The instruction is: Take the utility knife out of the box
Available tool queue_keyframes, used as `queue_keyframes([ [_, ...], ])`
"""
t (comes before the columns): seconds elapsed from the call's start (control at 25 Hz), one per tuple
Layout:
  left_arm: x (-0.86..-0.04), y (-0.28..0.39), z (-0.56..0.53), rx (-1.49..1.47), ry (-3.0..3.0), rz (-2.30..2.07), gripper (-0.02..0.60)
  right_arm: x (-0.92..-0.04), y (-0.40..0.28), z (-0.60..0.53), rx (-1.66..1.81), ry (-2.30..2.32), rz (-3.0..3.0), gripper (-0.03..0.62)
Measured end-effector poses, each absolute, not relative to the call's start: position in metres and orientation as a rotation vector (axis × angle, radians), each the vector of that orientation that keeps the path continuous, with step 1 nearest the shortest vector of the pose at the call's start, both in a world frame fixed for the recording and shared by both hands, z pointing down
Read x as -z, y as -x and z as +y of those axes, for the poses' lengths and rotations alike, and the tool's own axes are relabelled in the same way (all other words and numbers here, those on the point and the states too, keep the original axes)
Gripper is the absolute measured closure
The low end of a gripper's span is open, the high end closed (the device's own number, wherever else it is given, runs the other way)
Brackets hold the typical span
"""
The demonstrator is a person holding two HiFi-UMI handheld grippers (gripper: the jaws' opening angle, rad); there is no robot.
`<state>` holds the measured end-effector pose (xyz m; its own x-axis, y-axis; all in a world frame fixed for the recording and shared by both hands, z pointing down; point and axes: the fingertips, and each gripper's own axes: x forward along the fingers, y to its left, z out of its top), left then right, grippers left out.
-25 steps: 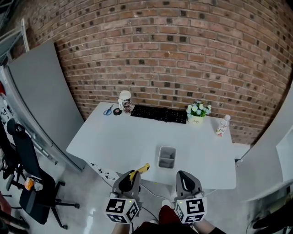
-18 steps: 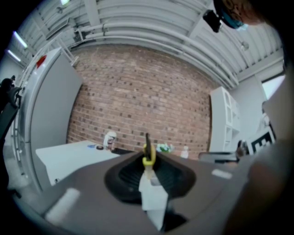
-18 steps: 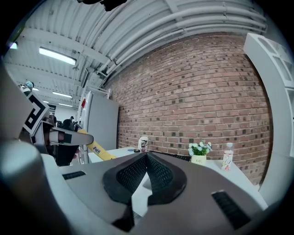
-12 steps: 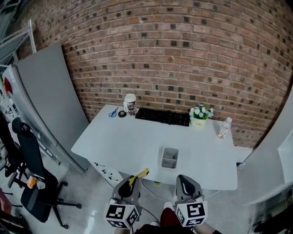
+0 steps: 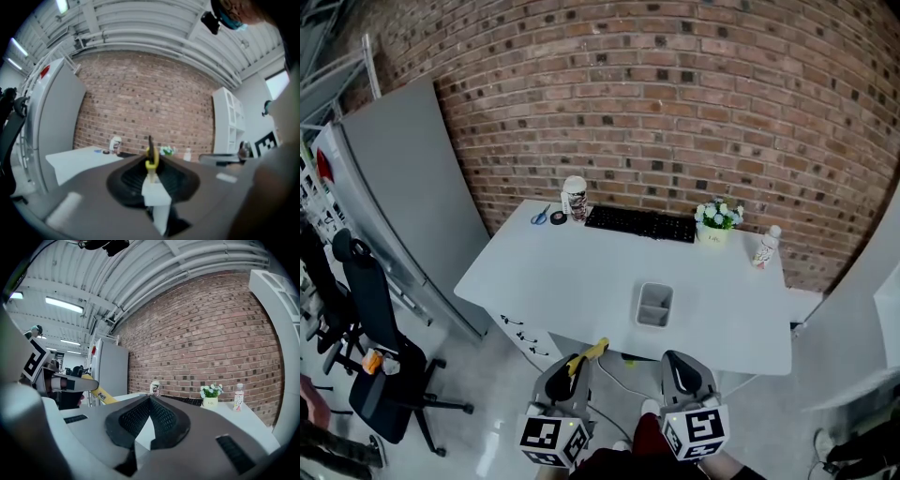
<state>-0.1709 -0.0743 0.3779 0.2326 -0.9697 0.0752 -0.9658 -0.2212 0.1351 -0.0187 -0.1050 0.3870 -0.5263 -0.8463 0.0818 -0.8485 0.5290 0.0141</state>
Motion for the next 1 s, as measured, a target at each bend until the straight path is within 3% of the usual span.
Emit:
queue_keyframes([
  [1.0, -0.380, 0.189, -0.054, 0.076, -2.322, -1.855, 0.520, -0.376, 0.032, -0.081, 0.008, -1.383, -2.700, 0.586],
])
